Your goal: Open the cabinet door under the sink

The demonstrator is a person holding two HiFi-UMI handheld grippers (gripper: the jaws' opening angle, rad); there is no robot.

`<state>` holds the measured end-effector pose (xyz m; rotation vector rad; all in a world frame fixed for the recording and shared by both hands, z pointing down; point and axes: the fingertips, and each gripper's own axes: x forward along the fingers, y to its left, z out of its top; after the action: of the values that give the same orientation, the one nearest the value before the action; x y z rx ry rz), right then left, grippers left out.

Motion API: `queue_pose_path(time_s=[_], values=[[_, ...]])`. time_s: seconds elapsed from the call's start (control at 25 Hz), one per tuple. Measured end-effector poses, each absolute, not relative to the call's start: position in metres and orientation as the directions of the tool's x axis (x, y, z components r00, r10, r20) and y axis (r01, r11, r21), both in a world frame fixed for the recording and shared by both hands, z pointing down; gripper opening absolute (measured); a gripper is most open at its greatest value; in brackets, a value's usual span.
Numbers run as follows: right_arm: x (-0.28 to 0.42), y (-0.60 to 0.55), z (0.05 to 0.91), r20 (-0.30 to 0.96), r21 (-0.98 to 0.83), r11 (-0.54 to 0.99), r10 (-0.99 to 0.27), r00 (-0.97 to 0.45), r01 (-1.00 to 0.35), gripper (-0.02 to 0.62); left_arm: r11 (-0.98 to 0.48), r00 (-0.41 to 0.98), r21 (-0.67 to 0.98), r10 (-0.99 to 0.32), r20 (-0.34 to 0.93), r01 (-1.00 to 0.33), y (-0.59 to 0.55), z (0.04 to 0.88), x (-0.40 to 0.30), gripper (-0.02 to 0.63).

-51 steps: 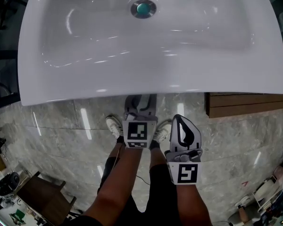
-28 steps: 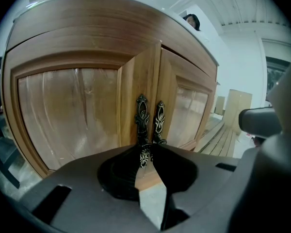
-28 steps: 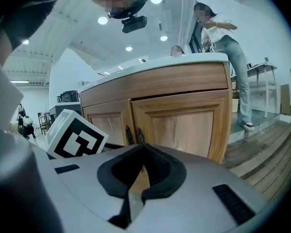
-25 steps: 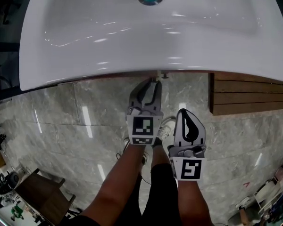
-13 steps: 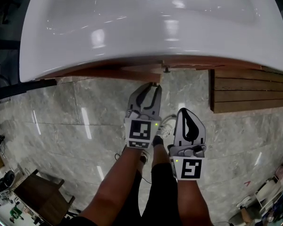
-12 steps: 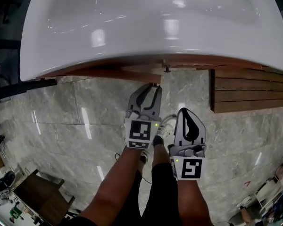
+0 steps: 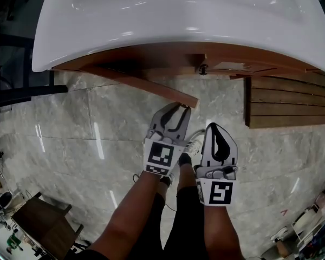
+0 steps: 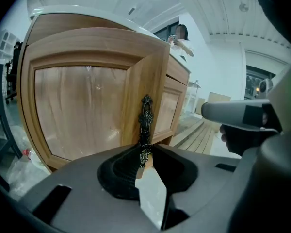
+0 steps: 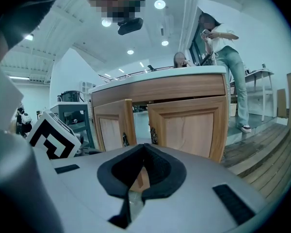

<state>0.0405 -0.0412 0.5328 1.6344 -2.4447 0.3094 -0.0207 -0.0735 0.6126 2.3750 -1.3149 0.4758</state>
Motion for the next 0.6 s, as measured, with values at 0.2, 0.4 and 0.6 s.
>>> queue_pose_path(time_s=[0.2, 0.4, 0.6], values=[[0.03, -0.026, 0.535, 0.264, -0.057, 0.379, -0.887, -0.38, -0.924, 0.02, -0.542, 0.559, 0.179, -0.699, 0.447, -0.821, -0.052, 0.613, -0.027, 0.095], [0.019, -0.013, 0.536, 0.259, -0.051, 0.372, -0.892, -0.372, -0.927, 0.02, -0.595, 0.603, 0.173, -0.669, 0.435, -0.785, -0.035, 0.612, -0.036, 0.095], [0.012, 0.002, 0.535, 0.258, -0.042, 0.361, -0.897, -0.36, -0.931, 0.02, -0.624, 0.631, 0.179, -0.647, 0.428, -0.76, -0.015, 0.612, -0.046, 0.095]])
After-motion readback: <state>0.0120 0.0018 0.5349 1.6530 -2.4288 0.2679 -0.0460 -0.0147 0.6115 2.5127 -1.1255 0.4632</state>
